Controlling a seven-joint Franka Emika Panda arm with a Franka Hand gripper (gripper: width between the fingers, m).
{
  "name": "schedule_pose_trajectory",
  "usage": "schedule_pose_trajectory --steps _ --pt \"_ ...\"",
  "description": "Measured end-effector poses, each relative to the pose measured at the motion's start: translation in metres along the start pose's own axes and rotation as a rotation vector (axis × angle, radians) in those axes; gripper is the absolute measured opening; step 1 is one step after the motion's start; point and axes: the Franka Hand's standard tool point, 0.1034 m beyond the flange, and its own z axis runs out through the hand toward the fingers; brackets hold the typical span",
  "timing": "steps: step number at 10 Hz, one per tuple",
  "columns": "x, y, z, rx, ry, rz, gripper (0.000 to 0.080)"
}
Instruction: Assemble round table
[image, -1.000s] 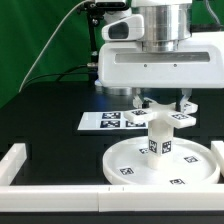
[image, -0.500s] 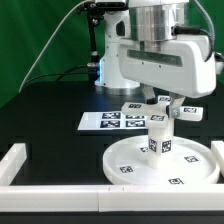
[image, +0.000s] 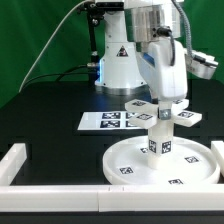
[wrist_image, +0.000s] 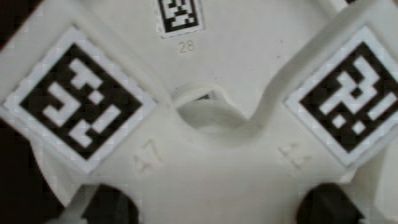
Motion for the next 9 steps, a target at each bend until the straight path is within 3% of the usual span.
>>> schedule_pose_trajectory --steps 2,4,5,7,9 --pt "-0.001 0.000 0.000 0.003 0.000 0.070 0.0439" --pt "-0.003 0.000 -0.001 0.003 -0.008 0.016 0.0615" --pt "-0.005 -0.003 -0.008 0.013 -0.011 -0.065 0.0639" --pt "-0.007 -0.007 -0.022 0.032 -0.016 -0.167 0.0648" --pt "-0.006 -0.009 -0.023 0.034 -0.012 -0.375 0.0648"
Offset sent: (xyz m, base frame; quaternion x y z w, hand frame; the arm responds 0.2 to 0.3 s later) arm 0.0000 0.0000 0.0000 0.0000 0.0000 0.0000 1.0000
